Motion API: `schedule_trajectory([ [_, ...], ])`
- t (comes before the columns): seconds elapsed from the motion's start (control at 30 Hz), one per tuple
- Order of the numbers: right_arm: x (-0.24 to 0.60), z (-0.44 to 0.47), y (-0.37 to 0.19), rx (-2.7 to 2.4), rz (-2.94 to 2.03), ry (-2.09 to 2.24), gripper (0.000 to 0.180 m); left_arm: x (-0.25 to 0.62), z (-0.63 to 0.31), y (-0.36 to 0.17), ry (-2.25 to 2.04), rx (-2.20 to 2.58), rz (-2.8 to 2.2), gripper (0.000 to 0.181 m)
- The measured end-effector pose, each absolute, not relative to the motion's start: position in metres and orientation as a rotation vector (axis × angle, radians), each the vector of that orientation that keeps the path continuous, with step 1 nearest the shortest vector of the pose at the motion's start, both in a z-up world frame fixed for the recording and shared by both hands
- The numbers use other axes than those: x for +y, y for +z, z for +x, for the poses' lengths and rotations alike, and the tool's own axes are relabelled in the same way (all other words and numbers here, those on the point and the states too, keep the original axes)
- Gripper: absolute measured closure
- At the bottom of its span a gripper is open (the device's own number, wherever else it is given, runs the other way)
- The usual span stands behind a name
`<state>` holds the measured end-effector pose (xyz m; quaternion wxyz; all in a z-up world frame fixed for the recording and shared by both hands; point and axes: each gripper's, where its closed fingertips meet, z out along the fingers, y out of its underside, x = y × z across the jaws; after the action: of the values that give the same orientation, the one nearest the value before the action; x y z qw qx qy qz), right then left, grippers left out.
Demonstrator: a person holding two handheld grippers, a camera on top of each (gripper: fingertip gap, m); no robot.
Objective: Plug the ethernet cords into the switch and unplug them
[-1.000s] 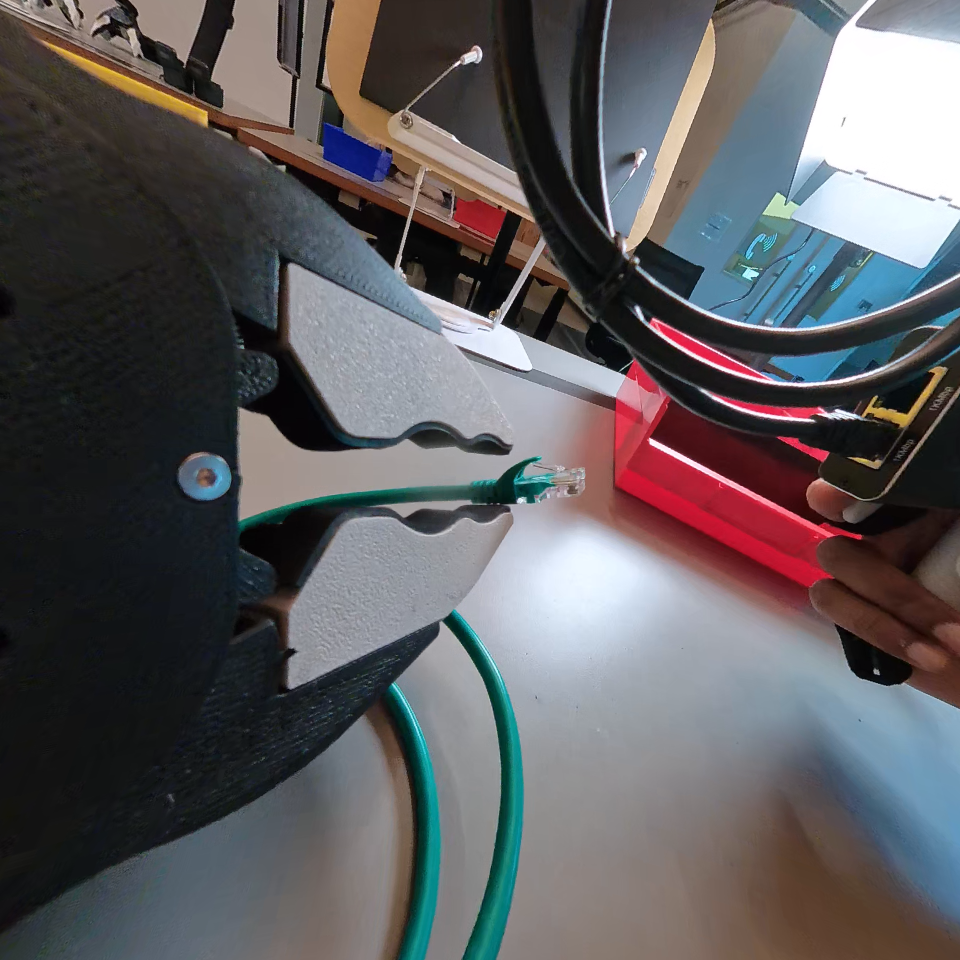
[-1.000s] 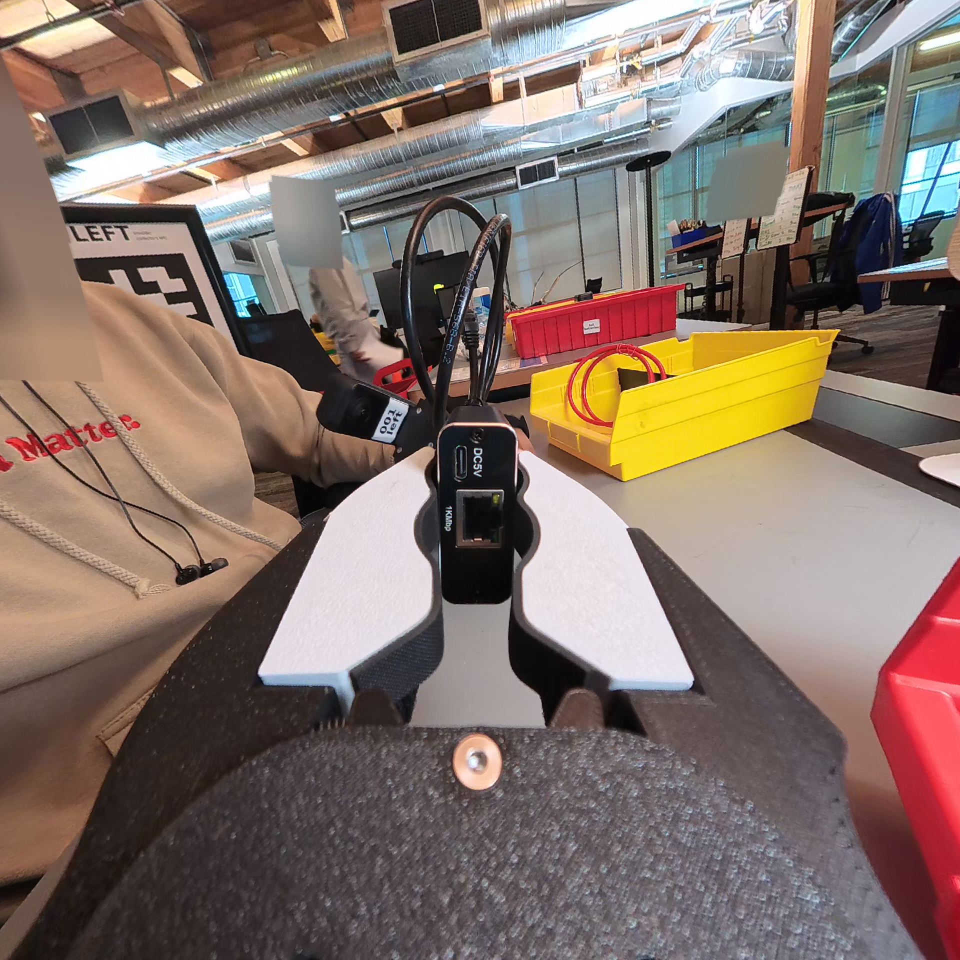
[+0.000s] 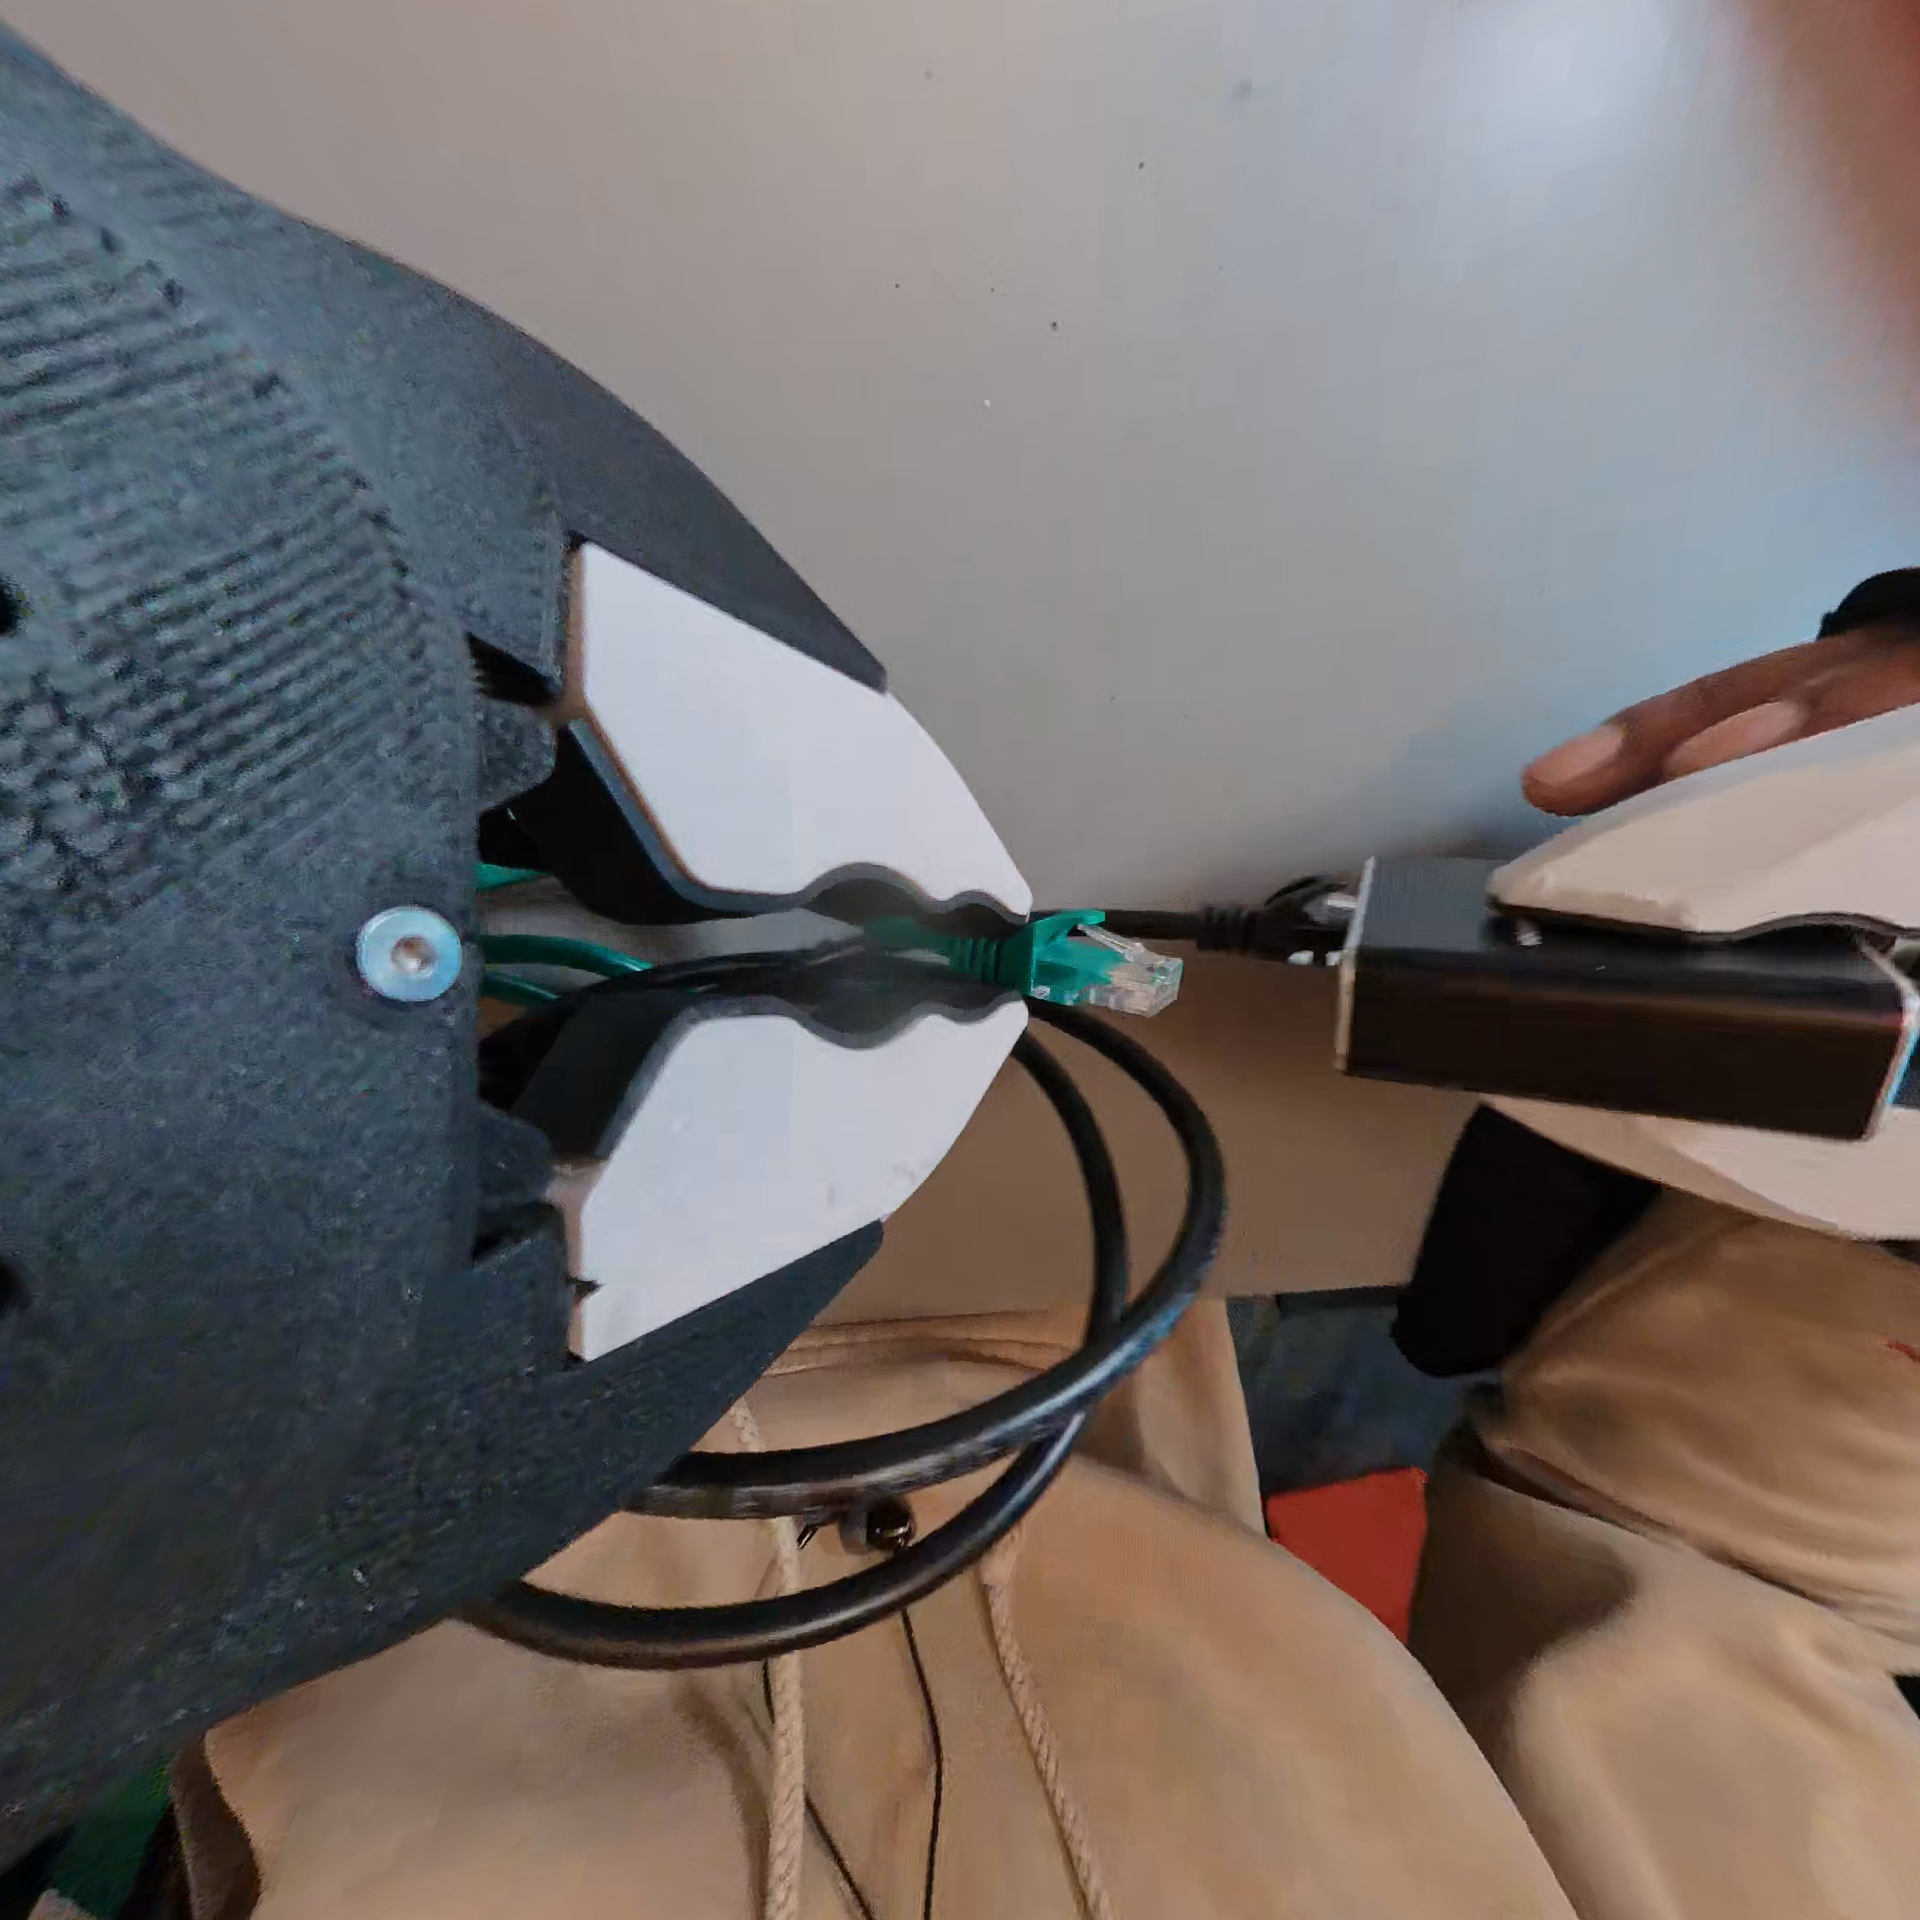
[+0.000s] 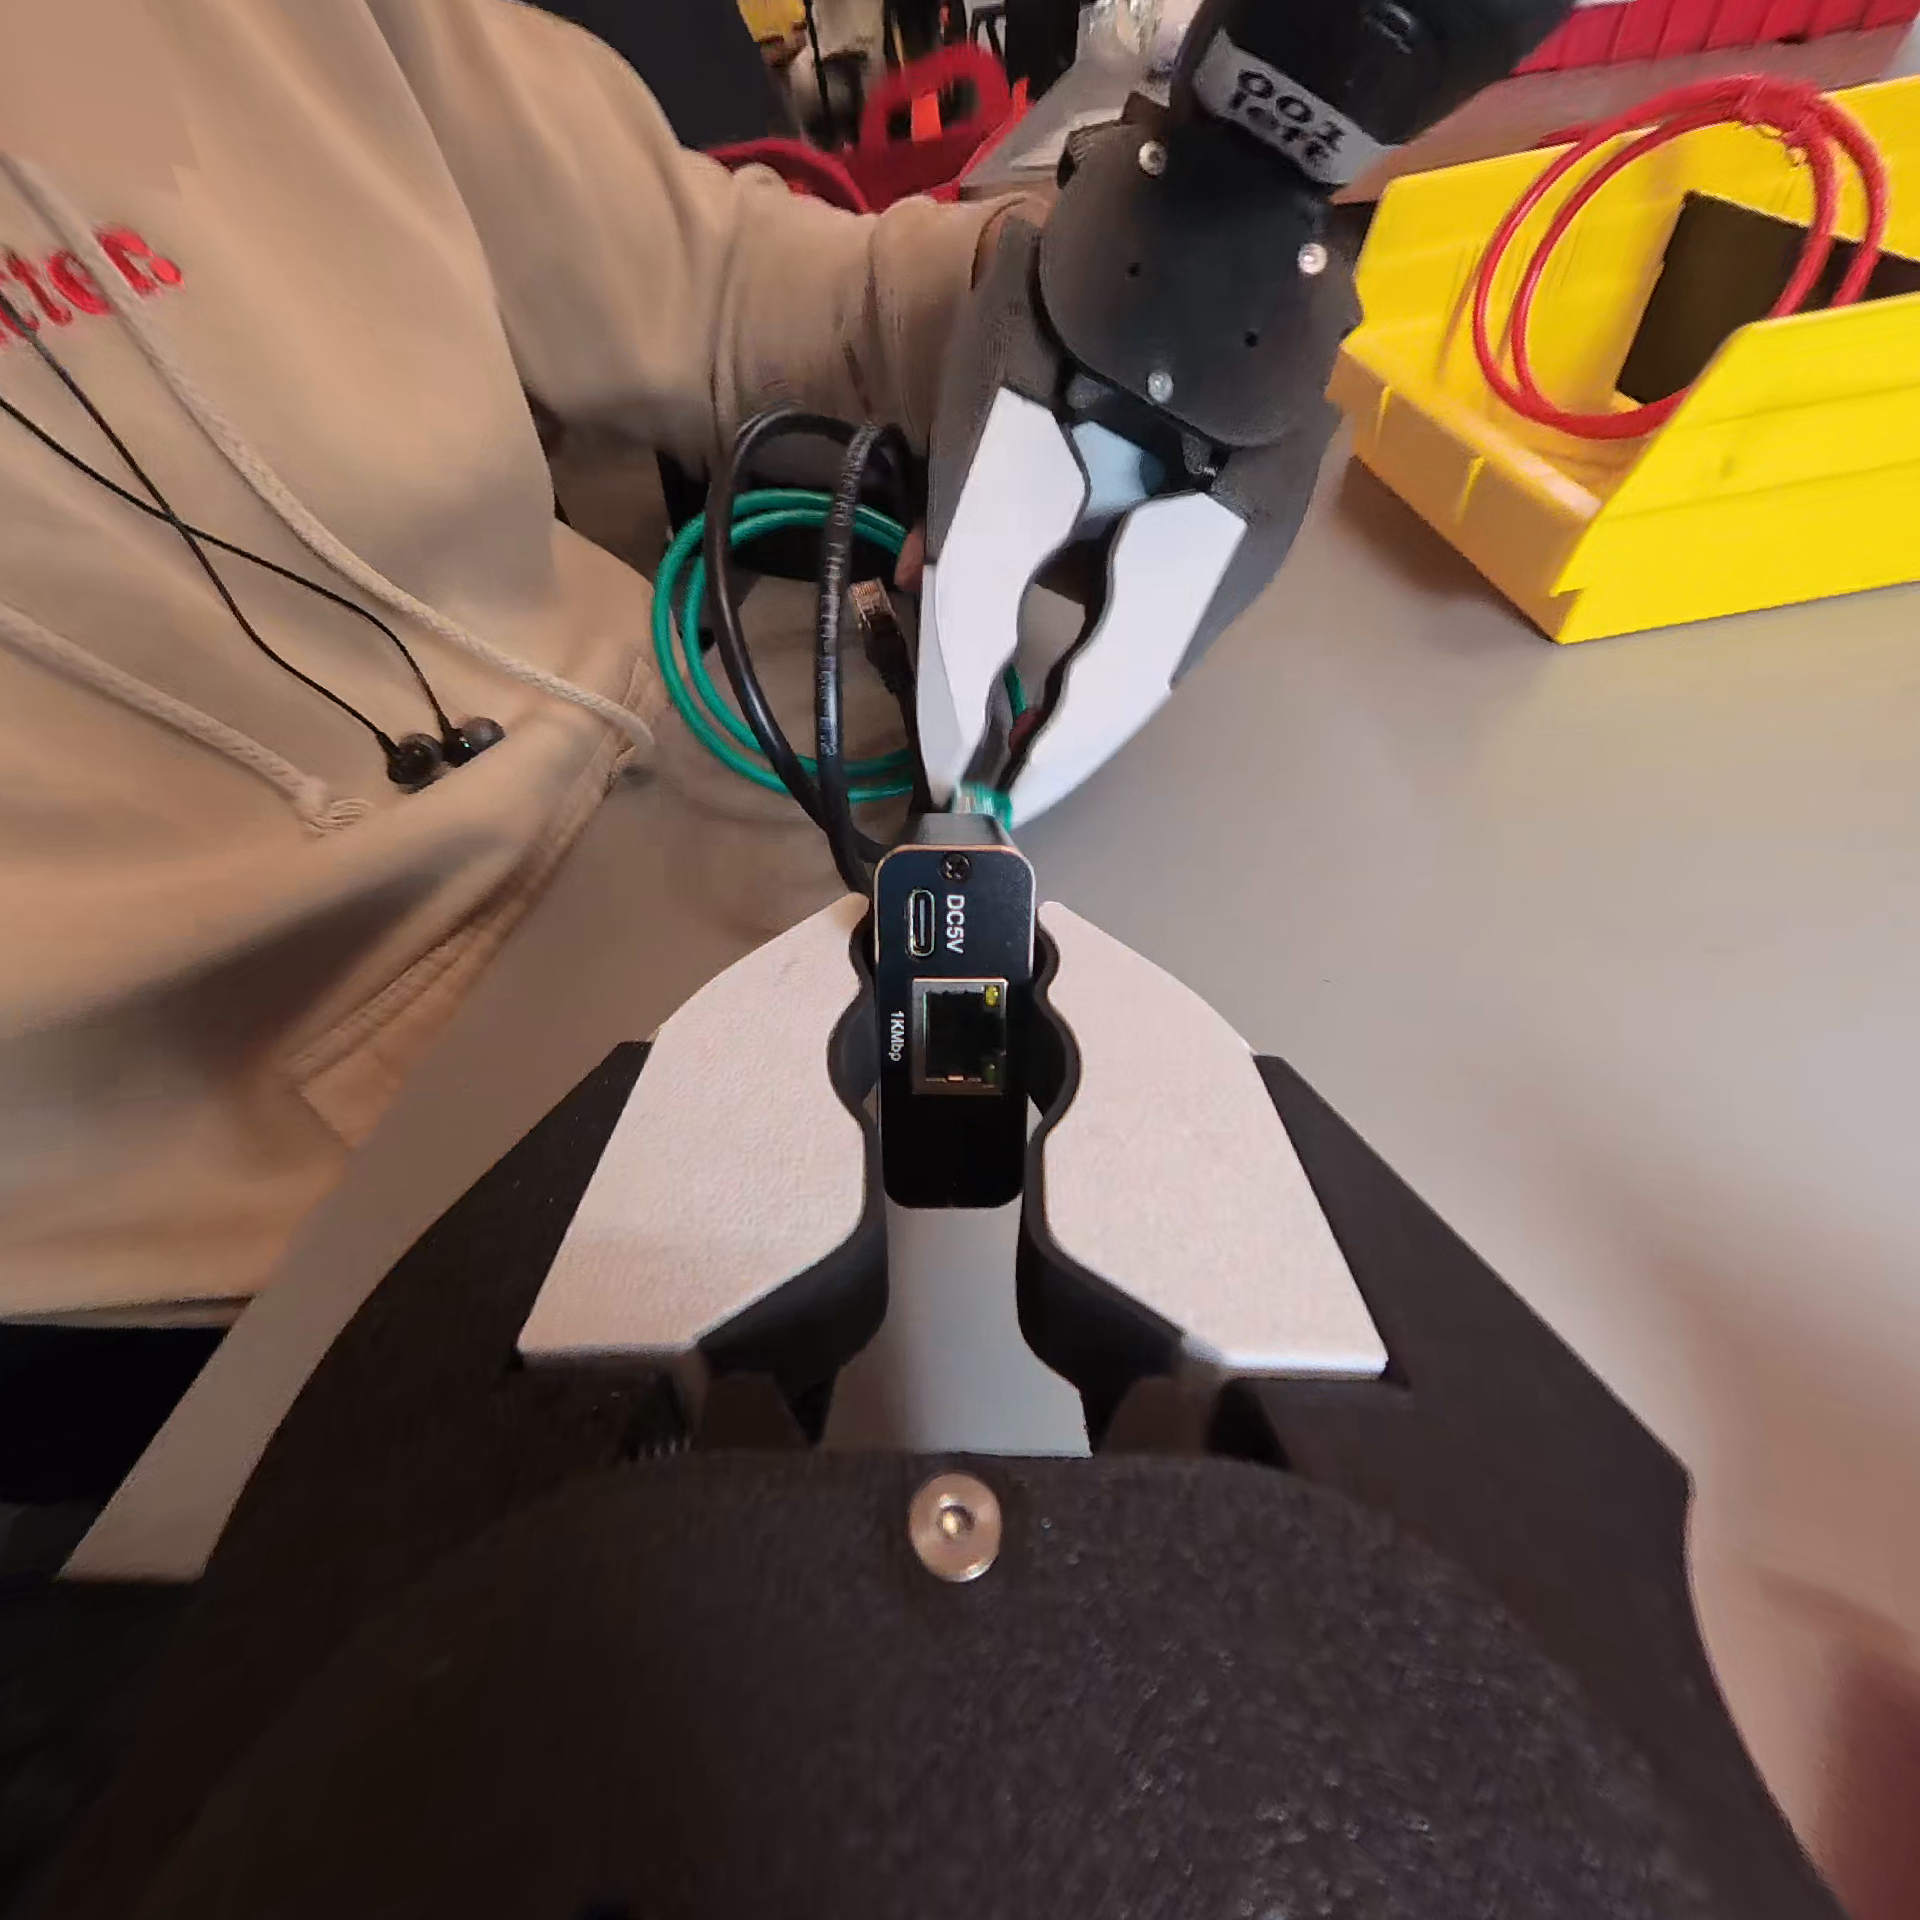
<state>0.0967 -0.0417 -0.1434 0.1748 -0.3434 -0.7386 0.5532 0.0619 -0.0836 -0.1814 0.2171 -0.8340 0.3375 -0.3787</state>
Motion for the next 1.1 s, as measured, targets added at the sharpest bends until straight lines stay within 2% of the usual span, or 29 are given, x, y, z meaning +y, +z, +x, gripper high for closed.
schedule_trajectory([
  [0.67,-0.033,0.081,-0.156,-2.049,-1.201,1.53,0.156,-0.061,0.07,-0.192,-1.049,0.845,-2.448,0.171],
  [1.1,-0.033,0.074,-0.135,-2.032,-1.226,1.443,0.155,-0.05,0.065,-0.166,-1.051,0.842,-2.334,0.172],
])
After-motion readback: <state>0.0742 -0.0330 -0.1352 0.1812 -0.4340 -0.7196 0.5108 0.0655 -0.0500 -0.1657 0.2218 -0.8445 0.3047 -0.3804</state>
